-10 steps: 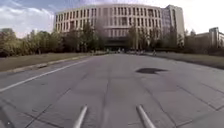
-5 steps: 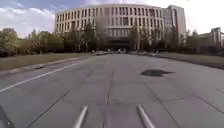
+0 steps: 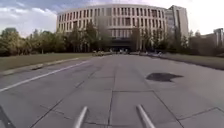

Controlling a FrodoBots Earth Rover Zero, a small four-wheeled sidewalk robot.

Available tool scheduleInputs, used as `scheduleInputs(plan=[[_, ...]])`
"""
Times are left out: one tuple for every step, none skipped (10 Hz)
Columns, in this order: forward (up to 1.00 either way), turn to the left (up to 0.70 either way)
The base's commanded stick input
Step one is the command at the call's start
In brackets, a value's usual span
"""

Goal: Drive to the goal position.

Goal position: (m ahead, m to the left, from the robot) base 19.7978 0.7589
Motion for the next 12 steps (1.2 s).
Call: scheduleInputs(plan=[[0.7, -0.03], [0.7, 0.0], [0.7, 0.0], [0.7, 0.0], [0.7, 0.0], [0.7, 0.0], [0.7, 0.0], [0.7, 0.0], [0.7, 0.0], [0.7, 0.0], [0.7, 0.0], [0.7, 0.0]])
